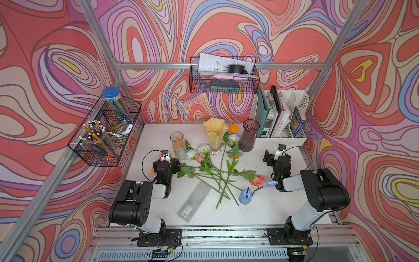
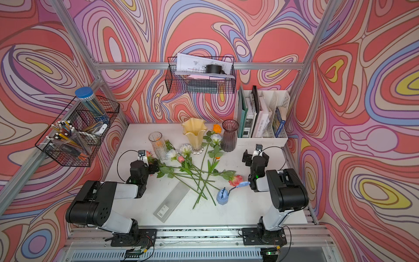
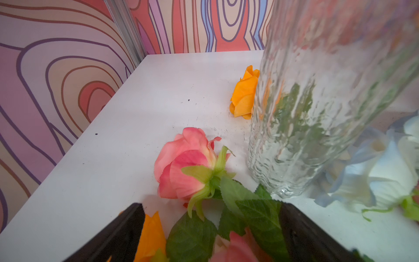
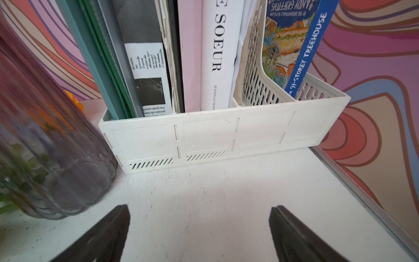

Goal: Arrange the flowers in different vases according to their colors
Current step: Move the distractor to the center of the board.

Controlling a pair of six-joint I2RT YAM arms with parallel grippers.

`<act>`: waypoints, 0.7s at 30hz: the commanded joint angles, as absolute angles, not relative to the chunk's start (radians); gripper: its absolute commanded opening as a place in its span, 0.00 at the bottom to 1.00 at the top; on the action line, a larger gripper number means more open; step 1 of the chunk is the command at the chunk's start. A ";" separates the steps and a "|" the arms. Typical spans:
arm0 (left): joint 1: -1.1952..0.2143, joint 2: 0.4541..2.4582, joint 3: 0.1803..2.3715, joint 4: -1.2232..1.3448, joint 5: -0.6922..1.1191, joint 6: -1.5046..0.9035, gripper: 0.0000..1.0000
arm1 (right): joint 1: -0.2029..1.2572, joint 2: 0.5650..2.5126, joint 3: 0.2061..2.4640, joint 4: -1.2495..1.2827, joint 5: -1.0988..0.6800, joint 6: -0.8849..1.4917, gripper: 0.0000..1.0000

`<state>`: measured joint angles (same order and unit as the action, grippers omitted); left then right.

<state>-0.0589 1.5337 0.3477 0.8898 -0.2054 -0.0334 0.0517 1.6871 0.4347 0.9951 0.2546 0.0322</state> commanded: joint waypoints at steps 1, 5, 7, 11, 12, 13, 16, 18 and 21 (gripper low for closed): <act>-0.052 1.544 0.367 0.916 -0.212 -0.023 0.99 | 0.047 1.704 0.452 1.000 0.264 0.042 0.98; -0.060 1.482 0.343 0.913 -0.135 0.015 0.99 | 0.051 1.638 0.474 0.921 0.302 0.041 0.98; -0.077 1.375 0.360 0.789 -0.187 0.015 0.99 | 0.060 1.537 0.580 0.653 0.404 0.079 0.98; -0.153 1.164 0.398 0.636 -0.320 -0.008 0.98 | 0.058 1.372 0.785 0.310 0.505 0.096 0.98; -0.175 1.112 0.408 0.596 -0.322 -0.020 0.98 | 0.059 1.349 0.846 0.203 0.496 0.120 0.98; -0.210 1.051 0.421 0.534 -0.329 -0.027 0.98 | 0.060 1.332 0.912 0.071 0.482 0.168 0.98; -0.370 0.915 0.478 0.333 -0.376 -0.015 0.99 | 0.078 1.271 1.037 -0.211 0.438 0.291 0.97; -0.537 0.884 0.498 0.272 -0.397 0.021 0.98 | 0.111 1.209 1.070 -0.322 0.430 0.348 0.96; -0.743 0.898 0.634 0.001 -0.412 -0.080 0.82 | 0.212 1.147 1.148 -0.478 0.342 0.397 0.89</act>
<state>-0.6331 0.8814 0.5541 0.3214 -0.3679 -0.0116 0.1379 1.1728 1.1076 -0.1604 0.4129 0.2970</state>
